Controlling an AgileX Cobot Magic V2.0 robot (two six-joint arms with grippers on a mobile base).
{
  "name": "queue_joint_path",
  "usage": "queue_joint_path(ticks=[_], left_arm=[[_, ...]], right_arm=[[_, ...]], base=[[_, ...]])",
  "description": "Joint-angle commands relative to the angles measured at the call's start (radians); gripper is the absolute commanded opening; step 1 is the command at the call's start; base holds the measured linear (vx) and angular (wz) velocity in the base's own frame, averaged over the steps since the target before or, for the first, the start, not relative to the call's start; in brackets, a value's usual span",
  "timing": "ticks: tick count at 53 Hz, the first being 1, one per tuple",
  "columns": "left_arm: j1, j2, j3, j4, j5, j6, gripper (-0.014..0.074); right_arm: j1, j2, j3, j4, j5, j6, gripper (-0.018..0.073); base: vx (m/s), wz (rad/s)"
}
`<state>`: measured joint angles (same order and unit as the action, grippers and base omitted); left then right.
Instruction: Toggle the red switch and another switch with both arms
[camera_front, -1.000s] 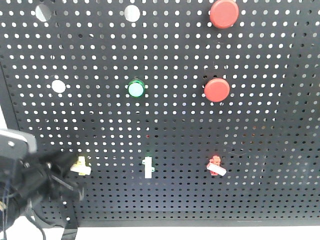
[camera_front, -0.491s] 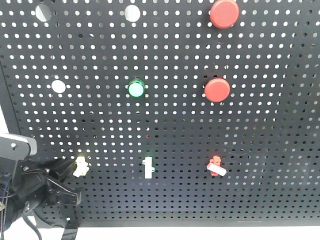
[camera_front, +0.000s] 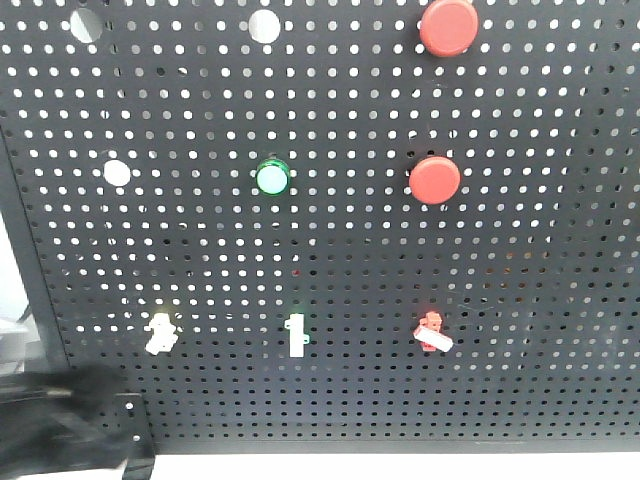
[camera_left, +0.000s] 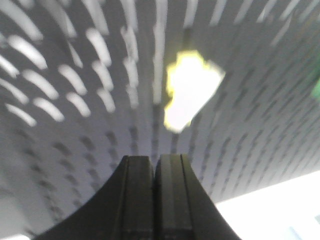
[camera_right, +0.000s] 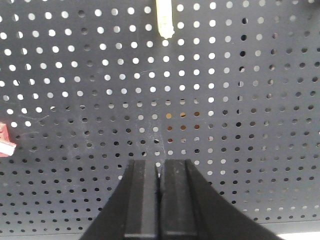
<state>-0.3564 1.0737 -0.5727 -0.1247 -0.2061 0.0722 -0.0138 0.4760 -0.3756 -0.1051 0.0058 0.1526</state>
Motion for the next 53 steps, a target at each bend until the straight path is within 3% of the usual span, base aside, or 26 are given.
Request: queue_joint_path(ticks=[1,14,25,40,53], left_arm=[[-0.005,-0.089,0.006,-0.002,-0.107,-0.004,0.0003],[-0.005,-0.184,0.026,-0.002,-0.103,-0.004,0.0003],[-0.005,-0.197,0.026,-0.002,-0.091,-0.004,0.0003],[-0.005,-0.197,0.026,-0.002,-0.106,-0.004,0.0003],[-0.005,-0.197,0.026,-0.002,-0.107,-0.004,0.0003]], right_arm=[[0.018,0.037,-0.034,-0.008,-0.116,-0.007,-0.0006],[0.224,0.219,-0.043,0.017,-0.294,0.000,-0.0006],[0.360,0.448,-0.156,0.045,-0.412,-0.031,-0.0006],[0.452,0.718,-0.345,0.045,-0.499,-0.031,-0.0006],[0.456,0.817,-0.399,0.049,-0.507,-0.031,-0.0006]], base=[[0.00,0.00],[0.00,0.00],[0.00,0.00],[0.00,0.00],[0.00,0.00]])
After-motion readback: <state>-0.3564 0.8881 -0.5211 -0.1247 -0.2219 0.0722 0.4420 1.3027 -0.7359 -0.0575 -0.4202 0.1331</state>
